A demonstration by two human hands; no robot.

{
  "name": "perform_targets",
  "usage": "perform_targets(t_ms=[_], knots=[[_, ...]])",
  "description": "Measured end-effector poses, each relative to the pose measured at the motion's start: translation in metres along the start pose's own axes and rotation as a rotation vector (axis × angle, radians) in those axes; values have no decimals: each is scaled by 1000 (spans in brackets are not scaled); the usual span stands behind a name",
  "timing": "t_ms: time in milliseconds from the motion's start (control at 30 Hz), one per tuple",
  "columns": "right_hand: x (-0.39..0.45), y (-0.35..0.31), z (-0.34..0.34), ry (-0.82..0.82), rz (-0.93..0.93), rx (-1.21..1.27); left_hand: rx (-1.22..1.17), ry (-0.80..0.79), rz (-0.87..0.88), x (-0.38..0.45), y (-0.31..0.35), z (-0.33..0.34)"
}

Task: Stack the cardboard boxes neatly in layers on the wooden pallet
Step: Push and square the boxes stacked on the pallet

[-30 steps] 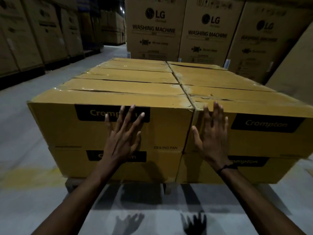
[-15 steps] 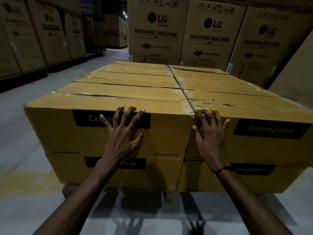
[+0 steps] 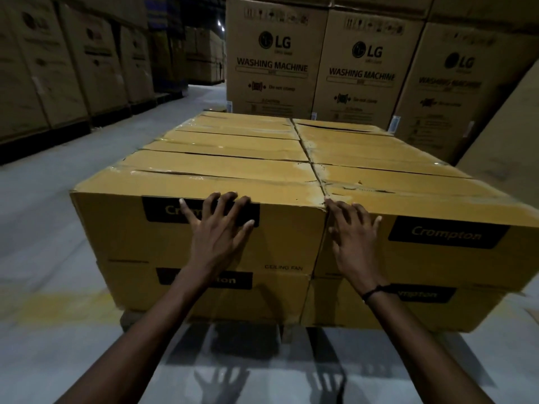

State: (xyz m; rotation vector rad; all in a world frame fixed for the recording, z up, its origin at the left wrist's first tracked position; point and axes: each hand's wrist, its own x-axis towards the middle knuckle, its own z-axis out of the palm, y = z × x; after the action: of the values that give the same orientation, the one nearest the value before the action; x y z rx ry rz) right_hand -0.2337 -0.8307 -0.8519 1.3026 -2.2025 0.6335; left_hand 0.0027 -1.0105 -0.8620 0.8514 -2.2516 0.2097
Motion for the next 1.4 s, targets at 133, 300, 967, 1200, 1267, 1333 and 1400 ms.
perform_targets(t_ms=[133,300,967,1200,1267,1333,1400], knots=[[7,-5,-17,-131,-5,-130,-4,-82,-24,18,-18,-21],[29,0,-32,-186,-113,-299,21,-410,-4,55,-69,-41],[57,46,-27,-404,-182,437,29,-519,87,62,-87,-32],[57,46,-29,-376,-220,400,32,-509,98,62,-88,-31],[58,49,-26,-378,-235,415,25,-521,107,63,-88,-32],[60,53,-23,-413,-226,421,3,-587,97,66,-89,-37],[60,54,-25,-467,-213,402,-18,-685,66,70,-87,-44]])
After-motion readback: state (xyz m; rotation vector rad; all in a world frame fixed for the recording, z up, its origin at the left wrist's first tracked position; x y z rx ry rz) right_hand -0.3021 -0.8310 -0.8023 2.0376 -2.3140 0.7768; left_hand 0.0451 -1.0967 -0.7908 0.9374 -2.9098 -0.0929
